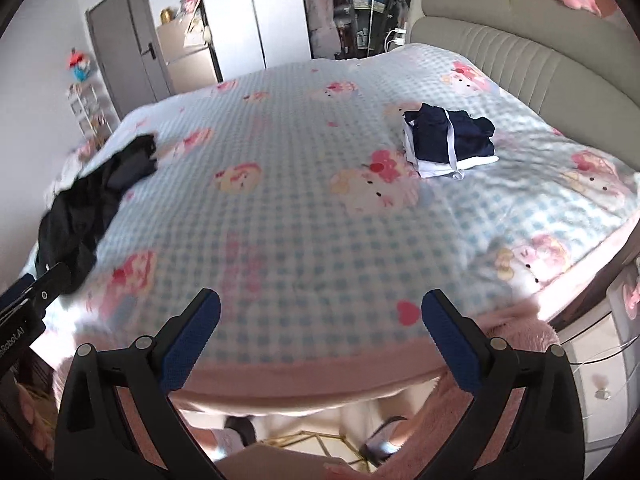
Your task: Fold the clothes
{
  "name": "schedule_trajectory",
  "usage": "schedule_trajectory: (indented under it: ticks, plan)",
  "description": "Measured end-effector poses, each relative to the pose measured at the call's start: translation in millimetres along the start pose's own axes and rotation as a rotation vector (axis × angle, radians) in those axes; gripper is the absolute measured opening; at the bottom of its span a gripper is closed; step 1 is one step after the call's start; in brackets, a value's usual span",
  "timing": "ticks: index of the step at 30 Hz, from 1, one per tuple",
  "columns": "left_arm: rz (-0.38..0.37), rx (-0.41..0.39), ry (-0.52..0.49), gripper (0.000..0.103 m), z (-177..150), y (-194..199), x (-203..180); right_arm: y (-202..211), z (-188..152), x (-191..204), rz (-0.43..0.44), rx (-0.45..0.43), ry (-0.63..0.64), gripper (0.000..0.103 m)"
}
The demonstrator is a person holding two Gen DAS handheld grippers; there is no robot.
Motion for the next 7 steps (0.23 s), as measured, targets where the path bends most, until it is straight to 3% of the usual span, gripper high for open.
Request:
schedule_trajectory:
  ticks: [7]
  plan:
    - [-0.017,0.015,0.004,0.085,-17.5,5.5,-7.5,3.7,-13.8,15.7,0.019,0.000,0.047,0.102]
Point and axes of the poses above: each gripper's, at about its wrist camera, not at the fingertips, and y roughly against the way its jaws point, x to its left, z to its top, the point moved 3 cm from there along -y, roughly the way its jaws point, and after that the axes turned 13 degrees about -x, right-handed, at the moved point
